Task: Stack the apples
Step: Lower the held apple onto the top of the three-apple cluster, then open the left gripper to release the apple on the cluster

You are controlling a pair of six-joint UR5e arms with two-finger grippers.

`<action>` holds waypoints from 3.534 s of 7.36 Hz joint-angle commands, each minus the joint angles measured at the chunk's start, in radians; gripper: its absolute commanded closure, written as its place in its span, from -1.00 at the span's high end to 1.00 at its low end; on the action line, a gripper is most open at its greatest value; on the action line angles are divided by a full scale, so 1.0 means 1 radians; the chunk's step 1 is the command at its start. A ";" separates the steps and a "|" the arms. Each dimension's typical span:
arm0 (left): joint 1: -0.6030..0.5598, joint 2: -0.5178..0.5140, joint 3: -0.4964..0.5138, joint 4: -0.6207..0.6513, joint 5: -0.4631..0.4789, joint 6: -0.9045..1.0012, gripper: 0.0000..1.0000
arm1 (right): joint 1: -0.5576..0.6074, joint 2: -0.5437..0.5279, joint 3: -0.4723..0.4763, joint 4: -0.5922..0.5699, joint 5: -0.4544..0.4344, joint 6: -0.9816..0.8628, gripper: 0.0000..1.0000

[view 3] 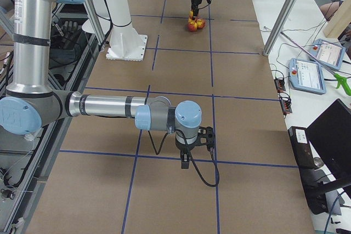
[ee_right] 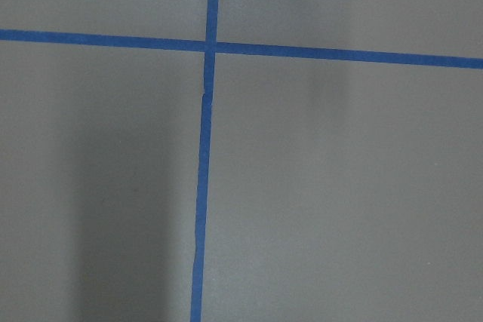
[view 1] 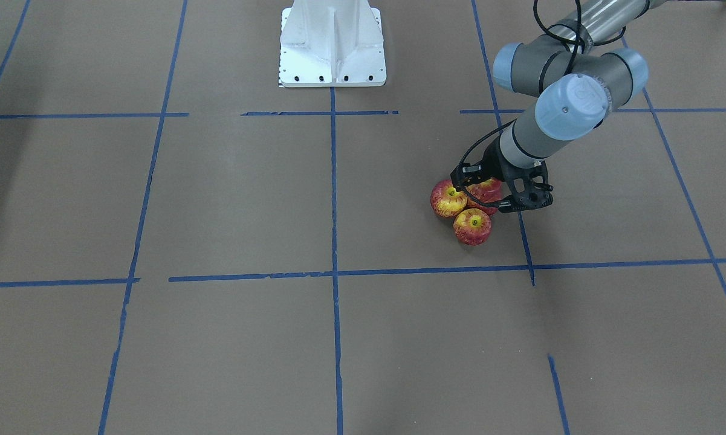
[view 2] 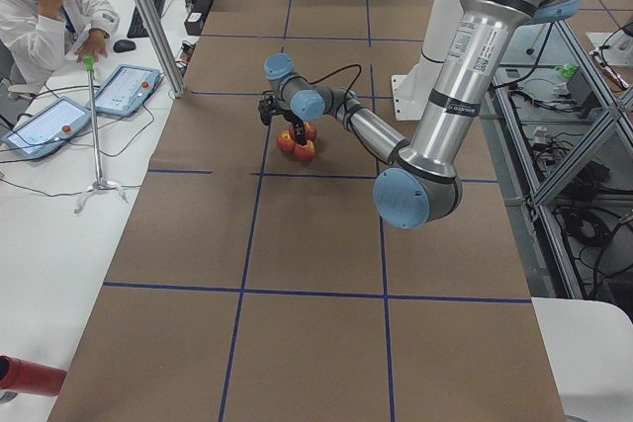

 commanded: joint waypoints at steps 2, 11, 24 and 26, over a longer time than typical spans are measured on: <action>0.009 -0.015 0.006 -0.002 0.070 -0.004 -1.00 | 0.000 0.000 0.000 0.000 0.000 0.000 1.00; 0.018 -0.012 0.020 -0.018 0.075 -0.001 -0.03 | 0.000 0.000 0.000 0.000 0.000 0.000 1.00; -0.093 0.120 -0.257 0.043 0.077 0.001 0.98 | 0.000 0.000 0.000 0.000 0.000 0.000 1.00; -0.155 0.169 -0.288 0.059 0.078 0.005 0.96 | 0.000 0.000 0.000 0.000 0.000 0.000 1.00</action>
